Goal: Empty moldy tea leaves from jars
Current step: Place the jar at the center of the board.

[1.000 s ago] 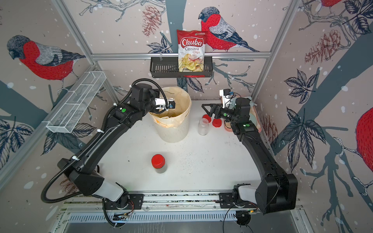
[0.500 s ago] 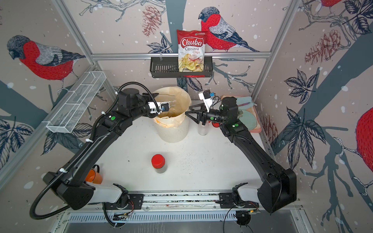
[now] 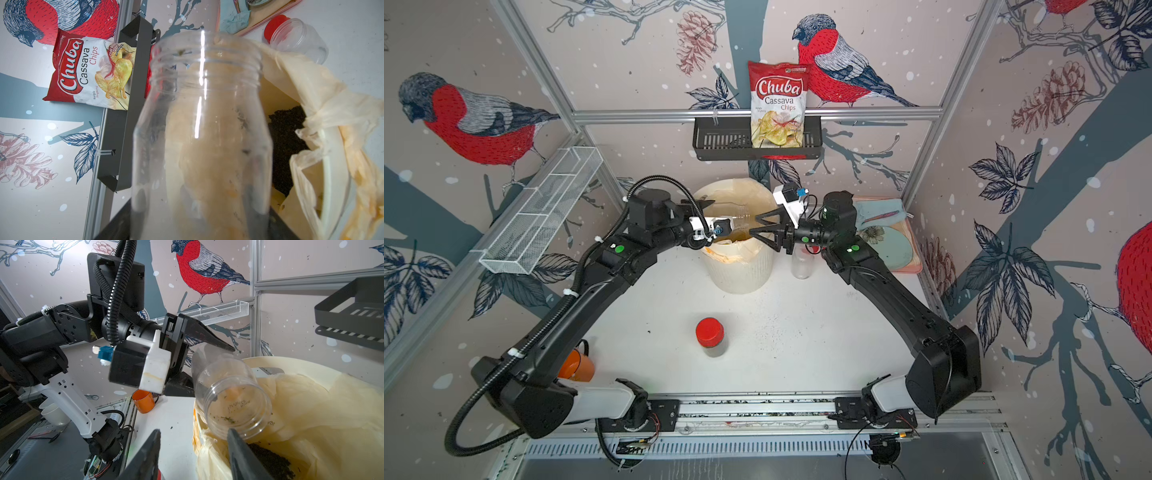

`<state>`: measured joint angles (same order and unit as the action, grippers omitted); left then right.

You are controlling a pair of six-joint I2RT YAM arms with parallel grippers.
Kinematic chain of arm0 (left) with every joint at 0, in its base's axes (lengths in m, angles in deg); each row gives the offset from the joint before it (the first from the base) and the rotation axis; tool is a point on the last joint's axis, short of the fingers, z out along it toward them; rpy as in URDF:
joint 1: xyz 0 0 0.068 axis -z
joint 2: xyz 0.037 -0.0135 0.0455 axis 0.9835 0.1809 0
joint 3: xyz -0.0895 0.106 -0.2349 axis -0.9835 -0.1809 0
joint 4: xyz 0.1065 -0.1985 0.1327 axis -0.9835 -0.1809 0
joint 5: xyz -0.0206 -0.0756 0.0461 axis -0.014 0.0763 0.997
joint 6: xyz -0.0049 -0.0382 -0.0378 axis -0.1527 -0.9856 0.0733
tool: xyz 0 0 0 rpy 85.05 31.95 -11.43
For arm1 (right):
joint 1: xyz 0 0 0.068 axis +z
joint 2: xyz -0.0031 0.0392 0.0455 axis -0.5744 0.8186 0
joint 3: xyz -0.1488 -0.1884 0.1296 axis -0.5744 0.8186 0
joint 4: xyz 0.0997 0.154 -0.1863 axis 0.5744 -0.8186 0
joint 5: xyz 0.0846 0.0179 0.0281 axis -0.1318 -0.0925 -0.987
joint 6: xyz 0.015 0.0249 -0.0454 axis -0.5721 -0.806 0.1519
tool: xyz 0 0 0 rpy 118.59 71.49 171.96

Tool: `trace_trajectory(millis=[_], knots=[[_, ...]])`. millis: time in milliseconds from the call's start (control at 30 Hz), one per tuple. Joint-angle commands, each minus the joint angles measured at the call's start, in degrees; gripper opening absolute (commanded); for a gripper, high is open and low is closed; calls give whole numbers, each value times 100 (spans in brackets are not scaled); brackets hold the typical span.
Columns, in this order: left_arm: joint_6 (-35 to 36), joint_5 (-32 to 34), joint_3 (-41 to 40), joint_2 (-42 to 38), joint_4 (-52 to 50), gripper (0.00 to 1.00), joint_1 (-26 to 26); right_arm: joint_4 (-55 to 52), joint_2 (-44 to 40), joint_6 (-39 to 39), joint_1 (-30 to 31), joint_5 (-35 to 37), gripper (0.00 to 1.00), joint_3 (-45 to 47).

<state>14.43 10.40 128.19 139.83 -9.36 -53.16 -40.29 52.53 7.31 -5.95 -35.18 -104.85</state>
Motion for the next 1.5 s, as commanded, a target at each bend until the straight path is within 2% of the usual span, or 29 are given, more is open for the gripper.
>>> trace_trajectory(millis=[0,1067,1467], knots=[[-52,-132,0,-49,306,51,-13,36,118,123,64,-13,51,-108],[-115,-247,-87,-217,215,52,-34,234,796,-22,329,-14,50,-560],[-122,-249,-124,-205,196,52,-39,267,986,-79,402,-142,42,-751]])
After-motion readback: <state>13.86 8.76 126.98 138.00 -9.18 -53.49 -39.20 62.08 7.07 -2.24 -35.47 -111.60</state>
